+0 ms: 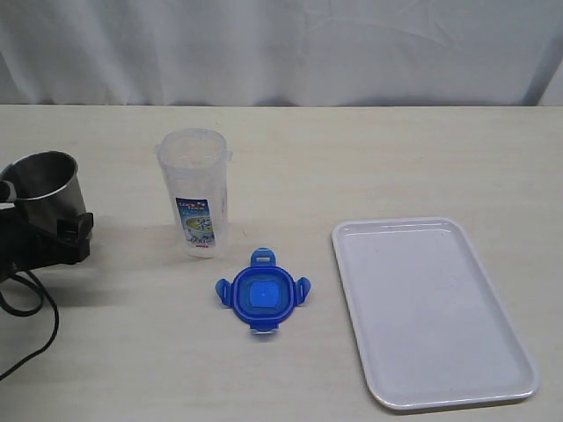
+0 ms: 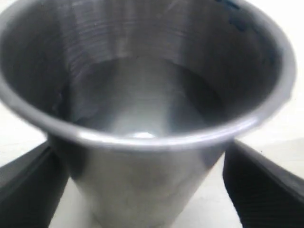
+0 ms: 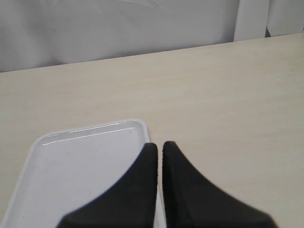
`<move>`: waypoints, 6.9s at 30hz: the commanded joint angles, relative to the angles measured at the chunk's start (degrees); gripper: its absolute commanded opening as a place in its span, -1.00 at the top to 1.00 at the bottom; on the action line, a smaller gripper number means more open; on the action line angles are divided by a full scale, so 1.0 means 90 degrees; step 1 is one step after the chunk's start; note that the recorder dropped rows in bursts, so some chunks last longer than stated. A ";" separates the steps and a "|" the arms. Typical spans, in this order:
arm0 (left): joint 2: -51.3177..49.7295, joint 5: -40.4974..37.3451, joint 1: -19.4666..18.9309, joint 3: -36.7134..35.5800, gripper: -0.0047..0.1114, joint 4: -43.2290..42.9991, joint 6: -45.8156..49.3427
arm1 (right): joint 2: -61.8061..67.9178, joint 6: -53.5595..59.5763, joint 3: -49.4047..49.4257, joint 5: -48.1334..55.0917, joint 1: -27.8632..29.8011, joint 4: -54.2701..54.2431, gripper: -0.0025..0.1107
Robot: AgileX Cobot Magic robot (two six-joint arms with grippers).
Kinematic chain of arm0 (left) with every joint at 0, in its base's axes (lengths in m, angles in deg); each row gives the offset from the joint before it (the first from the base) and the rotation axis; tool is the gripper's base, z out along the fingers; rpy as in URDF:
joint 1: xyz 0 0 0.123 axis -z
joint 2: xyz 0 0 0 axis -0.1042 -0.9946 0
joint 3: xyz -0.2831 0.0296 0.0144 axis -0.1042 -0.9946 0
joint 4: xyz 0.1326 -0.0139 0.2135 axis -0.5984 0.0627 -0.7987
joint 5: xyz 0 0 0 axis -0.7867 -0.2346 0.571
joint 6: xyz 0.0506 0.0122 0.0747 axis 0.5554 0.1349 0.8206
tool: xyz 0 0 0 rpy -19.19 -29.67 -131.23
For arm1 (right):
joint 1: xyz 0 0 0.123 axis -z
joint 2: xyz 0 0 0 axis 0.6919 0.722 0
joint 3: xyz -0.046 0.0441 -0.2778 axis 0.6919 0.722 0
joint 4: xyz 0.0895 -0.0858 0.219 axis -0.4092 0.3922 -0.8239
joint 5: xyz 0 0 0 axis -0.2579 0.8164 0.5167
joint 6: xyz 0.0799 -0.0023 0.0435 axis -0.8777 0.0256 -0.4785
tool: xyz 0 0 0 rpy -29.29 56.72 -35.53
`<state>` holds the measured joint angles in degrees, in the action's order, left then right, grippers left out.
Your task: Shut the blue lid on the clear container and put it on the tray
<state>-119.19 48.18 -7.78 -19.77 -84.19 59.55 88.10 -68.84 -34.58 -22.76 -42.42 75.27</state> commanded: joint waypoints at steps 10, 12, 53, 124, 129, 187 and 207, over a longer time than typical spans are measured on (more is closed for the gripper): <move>-0.0019 0.0395 0.0056 0.0039 0.27 -0.0110 -0.0018 | -0.0013 -0.0003 0.0022 0.0002 -0.0015 -0.0002 0.88; -0.0019 0.0428 0.0056 0.0039 0.50 -0.0067 -0.0018 | -0.0013 -0.0003 0.0022 0.0002 -0.0015 -0.0002 0.88; 0.1922 -0.1076 0.0056 0.1179 0.92 -0.2851 -0.1936 | -0.0013 -0.0003 0.0022 0.0002 -0.0015 -0.0002 0.88; 0.1922 -0.2914 0.0949 0.3033 0.92 -0.4380 0.3158 | -0.0013 -0.0034 0.0022 0.0002 -0.0015 -0.0004 0.88; 0.1922 -0.2914 0.0949 0.3033 0.92 -0.4362 0.2137 | -0.0013 -0.0034 0.0022 0.0002 -0.0015 -0.0004 0.88; -0.2592 -0.1707 0.0350 0.6085 -0.33 -0.1189 -0.1675 | -0.0013 -0.0034 0.0022 0.0002 -0.0015 -0.0004 0.88; -0.2205 -0.2138 0.0350 0.6071 -0.53 -0.1601 -0.1759 | -0.0013 -0.0034 0.0022 0.0002 -0.0015 -0.0004 0.88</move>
<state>-140.36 28.58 -4.59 34.57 -97.69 44.16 88.10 -69.29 -34.58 -22.76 -42.42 75.27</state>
